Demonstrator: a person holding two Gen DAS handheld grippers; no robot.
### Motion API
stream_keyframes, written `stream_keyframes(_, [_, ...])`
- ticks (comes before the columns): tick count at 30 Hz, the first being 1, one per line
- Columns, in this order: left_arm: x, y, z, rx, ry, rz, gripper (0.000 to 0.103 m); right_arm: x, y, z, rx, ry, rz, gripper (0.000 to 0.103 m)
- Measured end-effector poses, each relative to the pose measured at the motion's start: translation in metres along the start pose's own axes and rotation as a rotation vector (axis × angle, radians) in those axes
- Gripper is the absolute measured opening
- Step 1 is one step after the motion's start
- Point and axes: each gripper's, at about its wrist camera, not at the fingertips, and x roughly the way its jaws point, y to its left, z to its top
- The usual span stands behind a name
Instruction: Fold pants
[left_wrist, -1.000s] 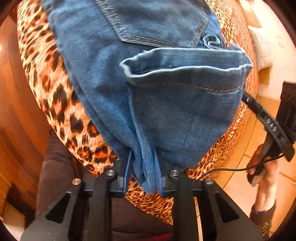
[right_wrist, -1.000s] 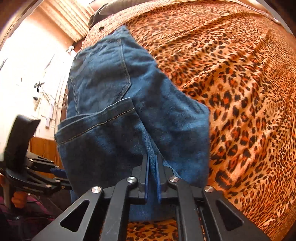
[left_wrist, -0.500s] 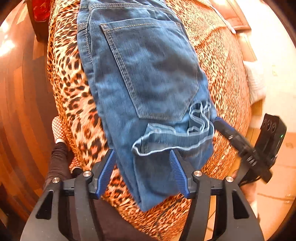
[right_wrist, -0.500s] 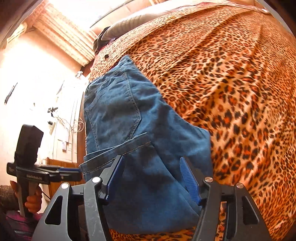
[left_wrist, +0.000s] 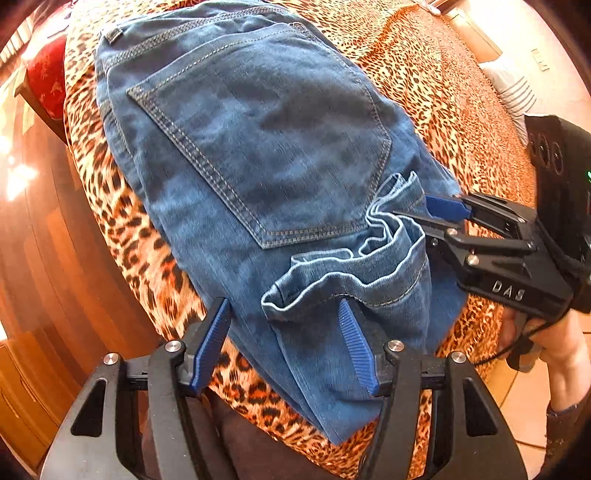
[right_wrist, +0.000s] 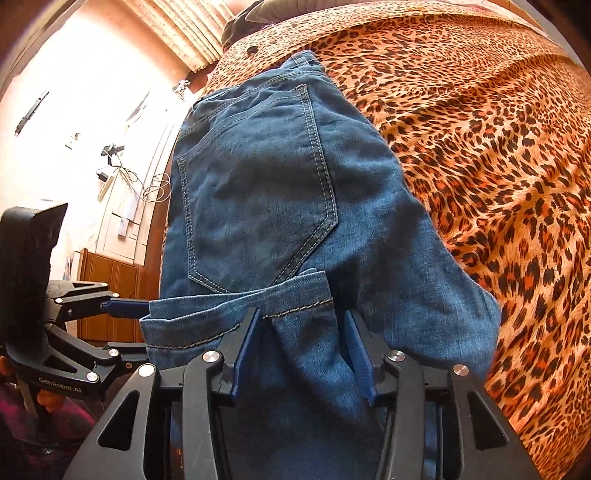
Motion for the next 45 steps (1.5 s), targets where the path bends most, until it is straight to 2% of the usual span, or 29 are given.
stream_keyframes(1, [0.006,-0.002,0.007,0.006,0.015,0.012,0.059,0.006,0.006,0.003,-0.014,0.007,-0.023,0.036])
stream_keyframes(2, [0.012,-0.005,0.01,0.011,0.044,0.051,0.048,0.009,0.01,0.004,-0.015,0.021,-0.04,0.015])
stream_keyframes(3, [0.016,-0.007,0.008,0.007,0.074,0.097,0.036,0.004,0.014,0.003,-0.022,0.01,-0.055,0.012])
stream_keyframes(6, [0.02,0.003,0.003,-0.061,0.099,0.139,0.035,-0.027,0.005,0.004,0.057,-0.088,-0.032,0.01])
stream_keyframes(7, [0.023,0.009,0.003,-0.092,0.115,0.152,0.035,-0.028,-0.007,0.004,0.1,-0.088,-0.048,0.01])
stream_keyframes(8, [0.022,0.013,0.003,-0.118,0.112,0.139,0.036,-0.025,-0.02,0.004,0.129,-0.078,-0.099,0.01])
stream_keyframes(10, [0.019,0.017,0.005,-0.13,0.132,0.146,0.037,-0.013,-0.041,-0.002,0.187,-0.035,-0.109,0.016])
stream_keyframes(12, [0.01,0.027,0.0,-0.135,0.162,0.131,0.037,-0.017,-0.045,-0.006,0.225,-0.067,-0.087,0.027])
stream_keyframes(13, [0.0,0.037,-0.007,-0.135,0.163,0.114,0.036,-0.025,-0.045,-0.009,0.238,-0.089,-0.064,0.027])
stream_keyframes(14, [-0.008,0.044,-0.013,-0.137,0.158,0.08,0.036,-0.034,-0.046,-0.013,0.246,-0.112,-0.05,0.032])
stream_keyframes(15, [-0.014,0.048,-0.018,-0.14,0.161,0.03,0.037,-0.044,-0.048,-0.017,0.249,-0.131,-0.04,0.043])
stream_keyframes(17, [-0.02,0.047,-0.026,-0.129,0.183,-0.062,0.037,-0.059,-0.049,-0.028,0.254,-0.15,-0.039,0.053])
stream_keyframes(19, [-0.018,0.036,-0.033,-0.073,0.212,-0.125,0.038,-0.066,-0.052,-0.041,0.269,-0.123,-0.031,0.053])
stream_keyframes(20, [-0.015,0.027,-0.035,-0.031,0.225,-0.139,0.042,-0.065,-0.055,-0.048,0.278,-0.107,-0.023,0.053])
stream_keyframes(22, [-0.004,0.007,-0.041,0.049,0.265,-0.118,0.046,-0.062,-0.06,-0.065,0.288,-0.072,-0.017,0.055])
stream_keyframes(23, [0.009,0.001,-0.045,0.079,0.308,-0.098,0.046,-0.057,-0.062,-0.073,0.285,-0.05,-0.047,0.055])
stream_keyframes(24, [0.023,-0.002,-0.049,0.097,0.365,-0.046,0.046,-0.05,-0.062,-0.08,0.268,-0.023,-0.112,0.053])
stream_keyframes(25, [0.03,-0.001,-0.054,0.107,0.398,-0.014,0.045,-0.045,-0.065,-0.087,0.255,0.0,-0.177,0.048])
stream_keyframes(26, [0.025,-0.003,-0.053,0.122,0.376,-0.01,0.046,-0.039,-0.072,-0.096,0.281,0.016,-0.207,0.038])
stream_keyframes(28, [0.02,0.001,-0.052,0.127,0.378,-0.012,0.046,-0.043,-0.088,-0.111,0.396,-0.033,-0.153,0.04])
stream_keyframes(30, [0.006,0.012,-0.048,0.091,0.355,-0.064,0.046,-0.059,-0.09,-0.114,0.432,-0.09,-0.13,0.041])
stream_keyframes(31, [-0.002,0.017,-0.044,0.072,0.338,-0.104,0.046,-0.069,-0.087,-0.114,0.432,-0.128,-0.114,0.044])
stream_keyframes(33, [-0.015,0.025,-0.034,0.048,0.311,-0.165,0.048,-0.087,-0.078,-0.112,0.429,-0.2,-0.05,0.045])
stream_keyframes(35, [-0.027,0.034,-0.021,0.012,0.274,-0.172,0.051,-0.098,-0.069,-0.104,0.431,-0.244,-0.001,0.045])
stream_keyframes(36, [-0.03,0.04,-0.012,-0.01,0.255,-0.16,0.056,-0.098,-0.066,-0.1,0.435,-0.248,0.024,0.049])
stream_keyframes(37, [-0.032,0.049,-0.007,-0.041,0.244,-0.147,0.056,-0.096,-0.064,-0.095,0.437,-0.25,0.043,0.05])
stream_keyframes(41, [-0.029,0.077,-0.003,-0.166,0.263,-0.191,0.056,-0.063,-0.049,-0.076,0.434,-0.208,0.09,0.054])
stream_keyframes(44, [-0.033,0.1,-0.006,-0.205,0.258,-0.186,0.056,-0.027,-0.05,-0.073,0.476,-0.097,0.016,0.055])
stream_keyframes(45, [-0.037,0.11,-0.006,-0.216,0.255,-0.188,0.056,-0.024,-0.051,-0.074,0.483,-0.099,0.008,0.056])
